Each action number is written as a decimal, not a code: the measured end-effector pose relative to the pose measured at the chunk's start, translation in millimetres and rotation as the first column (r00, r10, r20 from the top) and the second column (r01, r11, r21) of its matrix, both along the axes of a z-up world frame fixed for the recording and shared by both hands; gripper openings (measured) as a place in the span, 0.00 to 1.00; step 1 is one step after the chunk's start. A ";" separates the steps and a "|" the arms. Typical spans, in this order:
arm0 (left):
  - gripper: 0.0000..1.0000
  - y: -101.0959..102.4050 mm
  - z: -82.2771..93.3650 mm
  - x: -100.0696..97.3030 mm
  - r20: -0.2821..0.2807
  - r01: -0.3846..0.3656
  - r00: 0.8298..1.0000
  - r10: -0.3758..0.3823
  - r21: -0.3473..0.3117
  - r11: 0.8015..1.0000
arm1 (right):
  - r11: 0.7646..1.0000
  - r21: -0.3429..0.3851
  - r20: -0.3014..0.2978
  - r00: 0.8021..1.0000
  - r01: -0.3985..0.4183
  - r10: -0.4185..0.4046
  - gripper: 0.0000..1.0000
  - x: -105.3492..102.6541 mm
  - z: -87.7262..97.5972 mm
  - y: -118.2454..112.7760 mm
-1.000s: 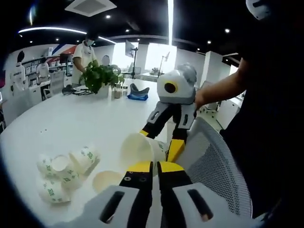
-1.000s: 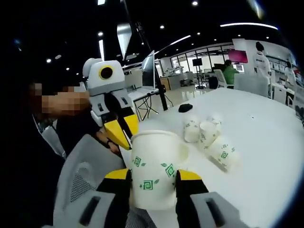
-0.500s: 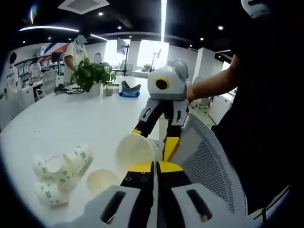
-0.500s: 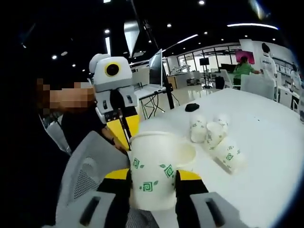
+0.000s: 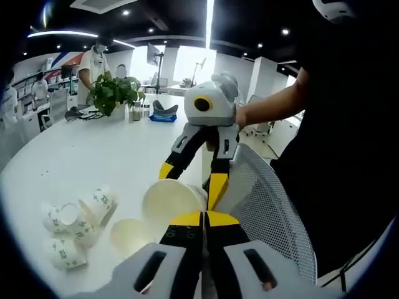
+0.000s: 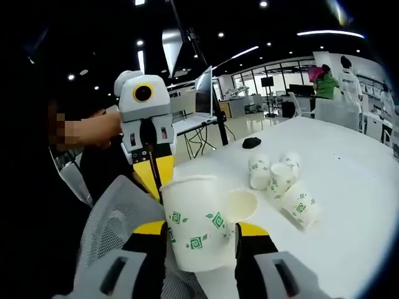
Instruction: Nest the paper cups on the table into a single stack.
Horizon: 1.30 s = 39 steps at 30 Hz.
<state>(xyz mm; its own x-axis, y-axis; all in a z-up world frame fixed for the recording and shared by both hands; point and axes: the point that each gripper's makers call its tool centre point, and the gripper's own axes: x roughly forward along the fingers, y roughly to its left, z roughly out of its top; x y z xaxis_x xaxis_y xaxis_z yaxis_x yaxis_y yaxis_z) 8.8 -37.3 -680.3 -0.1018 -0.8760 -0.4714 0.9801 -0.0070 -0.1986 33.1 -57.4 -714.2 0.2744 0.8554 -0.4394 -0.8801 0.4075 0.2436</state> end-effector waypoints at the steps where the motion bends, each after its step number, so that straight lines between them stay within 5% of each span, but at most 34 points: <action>1: 0.00 0.3 0.5 0.5 0.000 -0.002 1.000 0.002 0.000 1.000 | 1.000 0.001 0.001 1.000 0.004 -0.004 0.46 0.7 0.5 -0.7; 18: 0.00 12.7 10.3 15.5 0.044 -0.028 0.999 0.027 0.020 0.999 | 0.996 -0.019 0.036 0.996 0.083 -0.082 0.57 14.4 -1.6 -17.7; 39: 0.00 31.5 13.4 46.9 0.129 -0.048 0.991 0.036 0.094 0.994 | 0.981 -0.062 0.068 0.981 0.186 -0.182 0.84 21.7 -11.7 -37.6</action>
<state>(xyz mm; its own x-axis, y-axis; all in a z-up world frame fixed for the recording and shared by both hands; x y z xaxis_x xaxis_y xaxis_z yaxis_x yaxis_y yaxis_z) 55.7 -5.8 -666.9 0.0002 -0.8280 -0.5608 0.9964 0.0477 -0.0701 54.8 -95.0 -725.9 0.4532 0.7565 -0.4716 -0.8009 0.5778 0.1571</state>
